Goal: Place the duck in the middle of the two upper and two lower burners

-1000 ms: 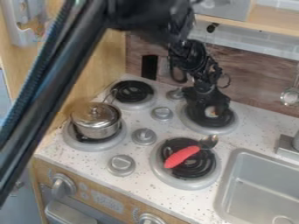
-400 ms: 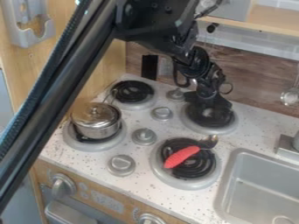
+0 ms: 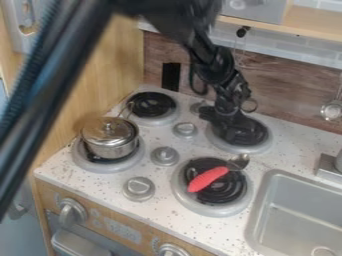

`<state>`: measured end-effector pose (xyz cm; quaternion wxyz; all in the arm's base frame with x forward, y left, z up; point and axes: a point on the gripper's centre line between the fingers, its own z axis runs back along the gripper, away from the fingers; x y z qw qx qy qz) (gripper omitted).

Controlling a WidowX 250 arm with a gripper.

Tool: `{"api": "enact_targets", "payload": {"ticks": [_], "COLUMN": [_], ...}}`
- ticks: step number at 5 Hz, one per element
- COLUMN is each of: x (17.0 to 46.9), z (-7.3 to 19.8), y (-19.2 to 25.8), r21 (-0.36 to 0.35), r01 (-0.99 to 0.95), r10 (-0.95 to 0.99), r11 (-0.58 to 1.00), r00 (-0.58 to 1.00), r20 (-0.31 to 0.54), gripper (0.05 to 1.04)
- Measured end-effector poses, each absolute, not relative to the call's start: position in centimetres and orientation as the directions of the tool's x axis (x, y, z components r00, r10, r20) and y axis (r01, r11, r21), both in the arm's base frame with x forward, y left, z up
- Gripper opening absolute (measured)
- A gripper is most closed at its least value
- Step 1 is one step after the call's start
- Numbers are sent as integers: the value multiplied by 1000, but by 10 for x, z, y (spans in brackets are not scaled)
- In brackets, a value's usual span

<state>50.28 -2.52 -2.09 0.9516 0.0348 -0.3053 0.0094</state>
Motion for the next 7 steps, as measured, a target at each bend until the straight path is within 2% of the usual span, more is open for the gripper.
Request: {"api": "enact_targets", "payload": {"ticks": [1,2,3,4,5,6,7], "x": [489,481,483,500,514,525,533], "z": [-9,-16,-15,-1,-3,8,-6], "y": [19,55,44,24,-12,-56,-70], "r21": [54,15,-45,-82,-74,-63,-80], "r01": [-147,-234,-197,-107,12,126,163], "r10": [87,182,186,135,37,-55,-75], "r11": [988,972,979,991,997,990,983], "r00": [803,794,793,777,785,755,764], "r20": [590,580,580,614,619,653,640], "gripper": [51,47,69,214,462,760,1007]}}
